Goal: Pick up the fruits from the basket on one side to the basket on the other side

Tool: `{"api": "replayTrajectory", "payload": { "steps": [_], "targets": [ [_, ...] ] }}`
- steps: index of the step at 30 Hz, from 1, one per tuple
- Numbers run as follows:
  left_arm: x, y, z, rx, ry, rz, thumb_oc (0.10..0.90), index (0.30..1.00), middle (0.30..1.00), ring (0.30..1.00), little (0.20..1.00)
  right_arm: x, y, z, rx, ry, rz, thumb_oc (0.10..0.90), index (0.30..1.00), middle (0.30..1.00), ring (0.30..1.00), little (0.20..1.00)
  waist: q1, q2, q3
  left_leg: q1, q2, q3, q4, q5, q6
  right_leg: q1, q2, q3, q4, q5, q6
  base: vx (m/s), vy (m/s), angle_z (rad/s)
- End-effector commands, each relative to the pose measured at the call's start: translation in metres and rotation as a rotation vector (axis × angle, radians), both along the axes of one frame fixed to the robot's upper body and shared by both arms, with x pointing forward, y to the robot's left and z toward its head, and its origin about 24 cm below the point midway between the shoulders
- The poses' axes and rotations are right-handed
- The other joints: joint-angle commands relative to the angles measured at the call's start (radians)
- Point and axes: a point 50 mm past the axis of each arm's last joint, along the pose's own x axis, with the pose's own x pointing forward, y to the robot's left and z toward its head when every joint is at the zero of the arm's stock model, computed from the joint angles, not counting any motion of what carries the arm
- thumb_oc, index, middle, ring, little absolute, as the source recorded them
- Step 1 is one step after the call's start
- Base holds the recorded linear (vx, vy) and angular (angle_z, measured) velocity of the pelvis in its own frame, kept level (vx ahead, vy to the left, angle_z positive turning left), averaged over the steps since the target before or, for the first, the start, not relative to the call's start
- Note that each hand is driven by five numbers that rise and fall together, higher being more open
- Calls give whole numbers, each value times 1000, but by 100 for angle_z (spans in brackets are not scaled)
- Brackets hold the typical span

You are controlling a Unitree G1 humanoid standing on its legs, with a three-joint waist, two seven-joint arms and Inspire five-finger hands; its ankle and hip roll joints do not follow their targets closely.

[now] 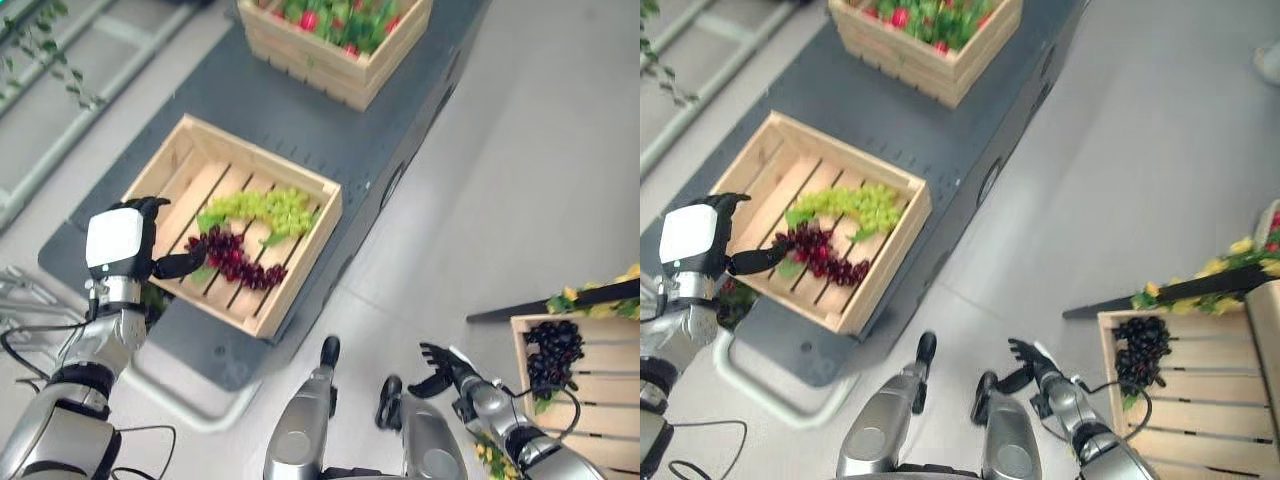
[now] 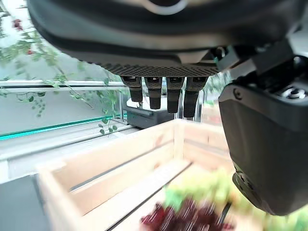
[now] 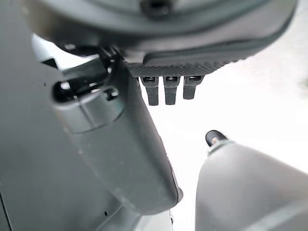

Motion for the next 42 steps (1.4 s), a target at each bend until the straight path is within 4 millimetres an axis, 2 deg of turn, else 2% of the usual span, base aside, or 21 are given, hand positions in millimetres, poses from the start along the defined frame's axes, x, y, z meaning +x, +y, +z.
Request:
{"api": "replayTrajectory", "payload": {
  "steps": [1, 4, 10, 14, 21, 27, 30, 34, 38, 42],
  "targets": [
    [-2, 23, 42, 118, -171, 91, 800, 900, 900, 900, 900, -13, -16, -1, -23, -27, -15, 800, 900, 900, 900, 900, -6, -15, -23, -30, -47, 63, 288, -298, 70, -28, 21, -5, 22, 49, -57, -87, 53, 3],
    [2, 24, 51, 159, -162, 90, 800, 900, 900, 900, 900, -2, -17, 8, -20, -70, 17, 800, 900, 900, 900, 900, -3, -25, 0, -105, -36, 78, 390, -330, 74, -105, 8, -6, 141, 11, -76, -85, 75, 6],
    [12, 18, 69, 286, -171, 47, 800, 900, 900, 900, 900, 12, -15, 20, -25, -115, 42, 800, 900, 900, 900, 900, -5, -34, 23, -208, -23, 92, 501, -359, 74, -205, 2, -3, 257, -23, -92, -59, 46, 1],
    [25, 2, 81, 372, -185, -52, 800, 900, 900, 900, 900, 19, -14, 25, -22, -139, 54, 800, 900, 900, 900, 900, -13, -29, 23, -283, -25, 98, 556, -370, 76, -282, 5, 8, 326, -43, -100, -32, 57, 4],
    [34, -11, 95, 544, -118, -140, 800, 900, 900, 900, 900, 23, -22, 32, -59, -145, 60, 800, 900, 900, 900, 900, -27, -12, 23, -346, -29, 108, 596, -380, 77, -350, 5, 16, 366, -48, -98, -8, 87, 2],
    [40, -19, 113, 687, -84, -195, 800, 900, 900, 900, 900, 25, -22, 35, -52, -153, 85, 800, 900, 900, 900, 900, -34, -20, 23, -387, -19, 117, 609, -380, 75, -395, 2, 16, 379, -39, -87, 3, 32, -3],
    [45, -23, 122, 770, -9, -208, 800, 900, 900, 900, 900, 26, -19, 36, -42, -165, 91, 800, 900, 900, 900, 900, -37, -29, 23, -408, -13, 116, 610, -380, 76, -413, 5, 13, 375, -30, -80, 6, 1, 1],
    [48, -21, 130, 816, 58, -175, 800, 900, 900, 900, 900, 27, -20, 37, -45, -169, 92, 800, 900, 900, 900, 900, -40, -35, 23, -417, -7, 115, 607, -378, 75, -421, 6, 10, 370, -24, -73, 21, 0, 3],
    [48, -12, 150, 844, 129, -71, 800, 900, 900, 900, 900, 25, -22, 38, -38, -178, 87, 800, 900, 900, 900, 900, -40, -45, 23, -434, 0, 110, 608, -376, 73, -433, 5, 1, 362, -13, -65, 44, -20, 2],
    [47, -7, 159, 851, 147, -4, 800, 900, 900, 900, 900, 24, -22, 37, -29, -179, 81, 800, 900, 900, 900, 900, -35, -50, 23, -445, 2, 102, 601, -373, 72, -441, 4, -7, 357, -10, -62, 40, -35, 3]
  ]
}}
